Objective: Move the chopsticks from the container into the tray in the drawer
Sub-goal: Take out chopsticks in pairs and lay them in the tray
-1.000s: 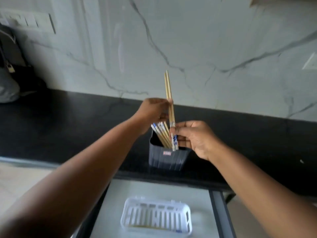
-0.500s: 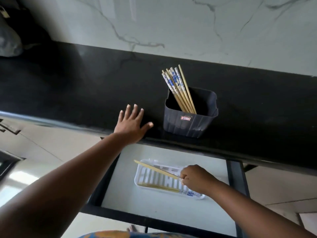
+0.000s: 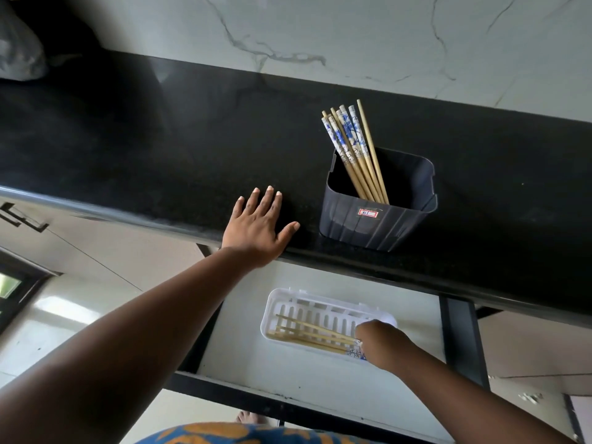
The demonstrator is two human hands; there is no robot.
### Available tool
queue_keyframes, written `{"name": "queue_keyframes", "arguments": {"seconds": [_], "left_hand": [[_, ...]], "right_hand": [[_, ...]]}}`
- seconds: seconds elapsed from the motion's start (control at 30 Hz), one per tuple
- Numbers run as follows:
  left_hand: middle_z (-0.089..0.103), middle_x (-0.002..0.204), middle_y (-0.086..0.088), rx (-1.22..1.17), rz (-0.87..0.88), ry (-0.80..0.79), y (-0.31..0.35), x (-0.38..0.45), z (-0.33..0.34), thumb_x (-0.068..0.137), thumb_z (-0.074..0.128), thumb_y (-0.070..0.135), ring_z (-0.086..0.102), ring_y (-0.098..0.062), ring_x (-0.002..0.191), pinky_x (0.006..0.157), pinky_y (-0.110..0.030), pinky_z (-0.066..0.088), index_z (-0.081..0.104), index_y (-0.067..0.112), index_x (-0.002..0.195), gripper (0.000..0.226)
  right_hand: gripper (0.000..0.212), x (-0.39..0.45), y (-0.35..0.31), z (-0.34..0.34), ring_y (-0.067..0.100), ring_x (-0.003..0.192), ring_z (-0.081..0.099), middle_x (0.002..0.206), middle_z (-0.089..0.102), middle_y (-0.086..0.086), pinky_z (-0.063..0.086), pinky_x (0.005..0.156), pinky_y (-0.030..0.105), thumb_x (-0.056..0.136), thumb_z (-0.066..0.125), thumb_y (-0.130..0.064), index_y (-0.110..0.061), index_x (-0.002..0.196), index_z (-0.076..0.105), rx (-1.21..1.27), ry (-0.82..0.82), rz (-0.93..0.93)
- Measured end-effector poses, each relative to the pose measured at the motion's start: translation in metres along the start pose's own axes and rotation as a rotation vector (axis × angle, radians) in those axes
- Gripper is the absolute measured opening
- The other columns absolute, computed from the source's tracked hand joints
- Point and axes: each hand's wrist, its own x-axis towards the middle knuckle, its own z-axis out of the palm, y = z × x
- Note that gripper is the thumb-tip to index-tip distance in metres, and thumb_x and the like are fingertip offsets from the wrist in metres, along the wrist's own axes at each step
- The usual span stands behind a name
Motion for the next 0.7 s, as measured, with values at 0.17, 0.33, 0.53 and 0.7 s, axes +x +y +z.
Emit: {"name": "queue_keyframes", "arguments": {"seconds": [0.17, 0.33, 0.53, 0.7], "left_hand": [[0.006, 0.162, -0.001, 0.008, 0.007, 0.004, 0.000, 0.000, 0.000, 0.092, 0.011, 0.067, 0.000, -0.022, 0.149, 0.120, -0.042, 0.001, 0.011, 0.020, 0.153, 0.078], [0.005, 0.162, -0.001, 0.012, 0.009, -0.002, 0.001, -0.001, -0.001, 0.092, 0.011, 0.067, -0.001, -0.022, 0.149, 0.120, -0.042, 0.000, 0.010, 0.020, 0.154, 0.077], [0.003, 0.162, -0.001, 0.000, 0.010, -0.006, 0.001, 0.000, 0.000, 0.092, 0.010, 0.067, -0.002, -0.022, 0.149, 0.120, -0.042, 0.000, 0.008, 0.020, 0.154, 0.078], [0.002, 0.162, -0.001, 0.003, 0.020, -0.015, 0.000, 0.001, 0.000, 0.091, 0.008, 0.068, -0.003, -0.022, 0.149, 0.120, -0.042, 0.000, 0.007, 0.021, 0.154, 0.079]], "right_hand": [[0.015, 0.008, -0.003, 0.007, 0.023, 0.080, 0.045, 0.084, 0.048, 0.002, 0.021, 0.062, 0.009, 0.092, 0.045, -0.010, -0.024, 0.085, 0.048, -0.042, -0.007, -0.078], [0.014, 0.007, -0.004, 0.009, 0.020, 0.080, 0.051, 0.091, 0.052, -0.003, 0.035, 0.058, 0.019, 0.087, 0.046, -0.006, -0.019, 0.088, 0.052, -0.045, 0.052, -0.048], [0.032, 0.001, 0.003, 0.010, 0.017, 0.082, 0.044, 0.094, 0.044, -0.006, 0.032, 0.056, 0.022, 0.083, 0.044, 0.001, -0.015, 0.105, 0.060, -0.013, 0.055, -0.080], [0.046, -0.010, -0.003, -0.009, 0.020, 0.100, 0.056, 0.115, 0.056, -0.004, 0.038, 0.064, 0.021, 0.087, 0.043, -0.002, -0.025, 0.124, 0.058, 0.052, 0.031, -0.048]]}}
